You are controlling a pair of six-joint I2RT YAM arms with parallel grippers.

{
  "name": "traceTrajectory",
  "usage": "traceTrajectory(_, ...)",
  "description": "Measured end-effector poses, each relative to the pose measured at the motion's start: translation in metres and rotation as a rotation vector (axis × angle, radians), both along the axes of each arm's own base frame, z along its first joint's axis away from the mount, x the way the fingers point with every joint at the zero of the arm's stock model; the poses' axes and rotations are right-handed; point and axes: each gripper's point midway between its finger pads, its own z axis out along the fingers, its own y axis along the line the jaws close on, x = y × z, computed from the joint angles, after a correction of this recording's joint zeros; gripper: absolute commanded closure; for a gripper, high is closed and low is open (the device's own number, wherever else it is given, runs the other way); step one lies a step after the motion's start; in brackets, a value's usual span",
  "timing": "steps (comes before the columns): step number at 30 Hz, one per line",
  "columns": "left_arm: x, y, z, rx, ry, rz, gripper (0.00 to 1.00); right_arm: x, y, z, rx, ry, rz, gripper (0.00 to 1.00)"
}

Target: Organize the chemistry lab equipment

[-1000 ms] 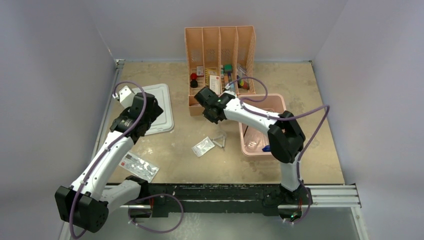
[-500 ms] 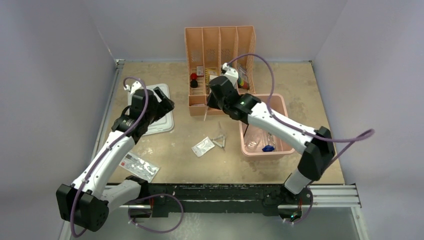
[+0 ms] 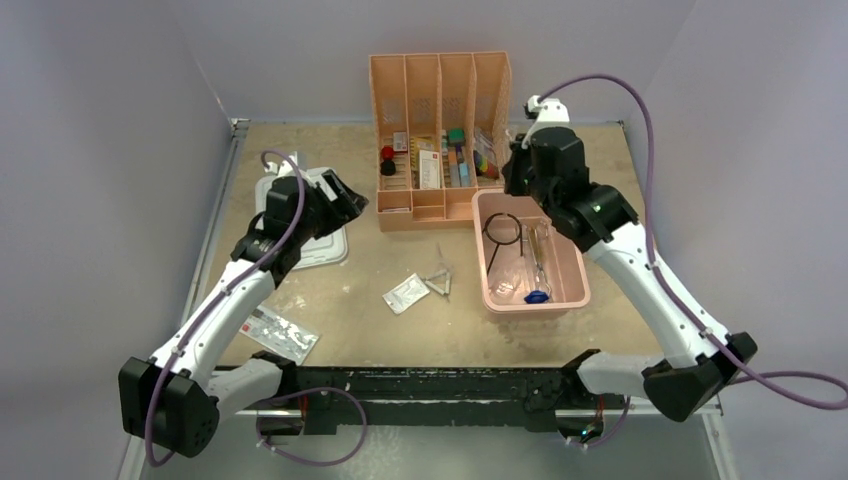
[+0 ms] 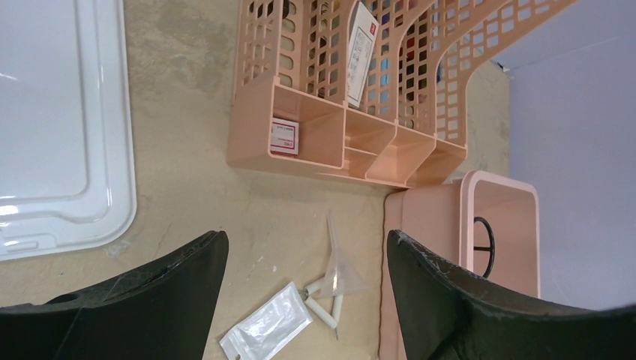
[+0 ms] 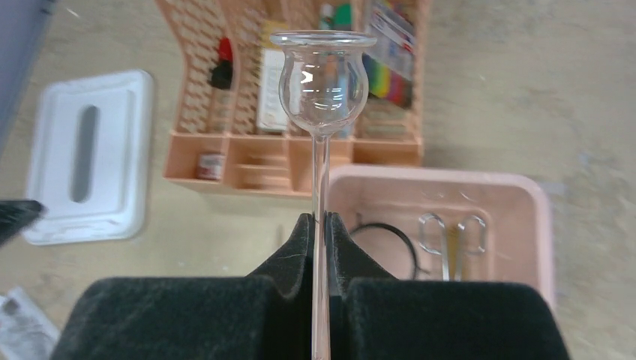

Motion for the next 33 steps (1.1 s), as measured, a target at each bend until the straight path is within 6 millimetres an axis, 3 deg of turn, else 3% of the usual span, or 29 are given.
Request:
traceTrajectory(3,0.005,-0.006,-0.002,-0.010,-0.001,-0.019,0.24,-0.010,-0.031,-0.023,-0.066,0.056,-0.035,1.00)
traceTrajectory(6,0.009,-0.009,-0.009,-0.011,0.012,-0.029,0.24,-0.029,-0.060,-0.064,-0.136,0.166,-0.072,1.00)
traceTrajectory(12,0.020,-0.016,-0.023,-0.013,0.033,-0.044,0.24,-0.056,-0.093,-0.111,-0.213,0.316,-0.111,1.00)
traceTrajectory(16,0.027,-0.020,-0.030,-0.020,0.041,-0.053,0.25,-0.062,-0.106,-0.131,-0.253,0.369,-0.117,1.00)
traceTrajectory(22,0.035,-0.027,-0.034,-0.050,0.044,-0.059,0.25,-0.078,-0.123,-0.177,-0.298,0.488,-0.094,1.00)
traceTrajectory(33,0.047,-0.034,-0.040,-0.064,0.030,-0.074,0.25,-0.069,-0.115,-0.205,-0.245,0.543,0.030,1.00)
